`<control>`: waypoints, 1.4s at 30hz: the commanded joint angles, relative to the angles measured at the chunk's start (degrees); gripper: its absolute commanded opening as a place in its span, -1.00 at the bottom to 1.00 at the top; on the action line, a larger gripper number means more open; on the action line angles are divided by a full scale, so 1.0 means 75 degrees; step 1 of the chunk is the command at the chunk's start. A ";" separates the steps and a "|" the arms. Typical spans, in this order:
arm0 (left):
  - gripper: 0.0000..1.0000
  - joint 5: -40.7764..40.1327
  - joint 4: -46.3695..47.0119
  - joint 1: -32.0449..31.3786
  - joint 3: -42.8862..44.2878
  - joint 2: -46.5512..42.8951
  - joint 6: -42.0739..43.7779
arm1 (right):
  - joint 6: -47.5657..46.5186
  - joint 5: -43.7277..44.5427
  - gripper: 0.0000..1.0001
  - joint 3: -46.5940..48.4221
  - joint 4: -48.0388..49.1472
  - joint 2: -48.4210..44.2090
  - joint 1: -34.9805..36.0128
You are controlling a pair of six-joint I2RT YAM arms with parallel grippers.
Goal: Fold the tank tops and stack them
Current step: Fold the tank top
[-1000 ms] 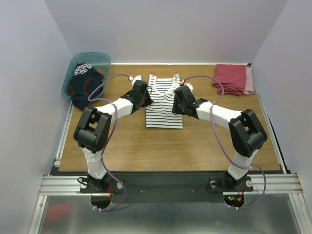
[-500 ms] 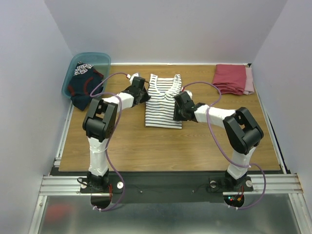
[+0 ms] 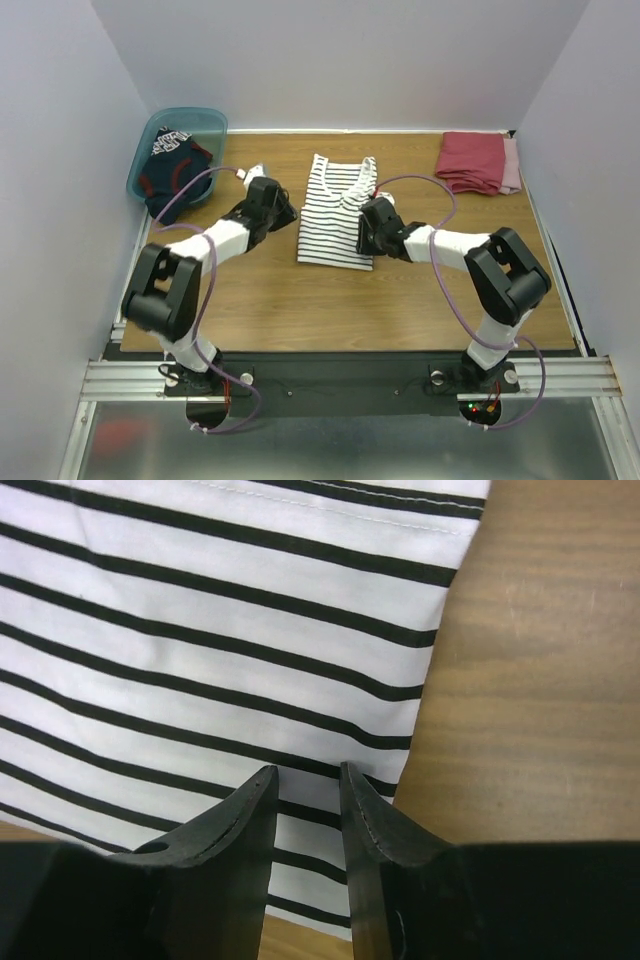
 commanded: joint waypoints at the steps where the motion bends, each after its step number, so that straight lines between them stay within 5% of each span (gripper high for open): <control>1: -0.01 -0.0355 0.0092 -0.0353 -0.1240 -0.1306 -0.0348 | -0.0270 -0.0212 -0.25 -0.0675 -0.0436 -0.0412 0.0430; 12: 0.04 -0.1152 -0.0786 -0.2264 -0.4088 -0.3872 -0.2316 | -0.0001 0.0008 -0.18 -0.1870 -0.1114 -0.1723 0.1415; 20: 0.08 -0.1527 -0.1068 -0.2312 -0.4126 -0.4064 -0.2212 | 0.0433 0.0958 0.04 -0.1158 -0.1854 -0.2640 0.1403; 31: 0.09 -0.1152 -0.0506 -0.2300 -0.4090 -0.3429 -0.1837 | 0.0152 0.1827 -0.34 0.1526 -0.1819 -0.0145 0.1275; 38: 0.08 -0.0918 -0.0459 -0.2312 -0.4289 -0.3675 -0.1685 | 0.0129 0.2014 -0.48 0.1949 -0.1667 0.1004 0.0900; 42: 0.12 -0.0766 -0.0470 -0.2324 -0.4464 -0.4073 -0.1603 | -0.0351 0.0942 -0.48 0.1832 -0.1200 0.1262 0.0887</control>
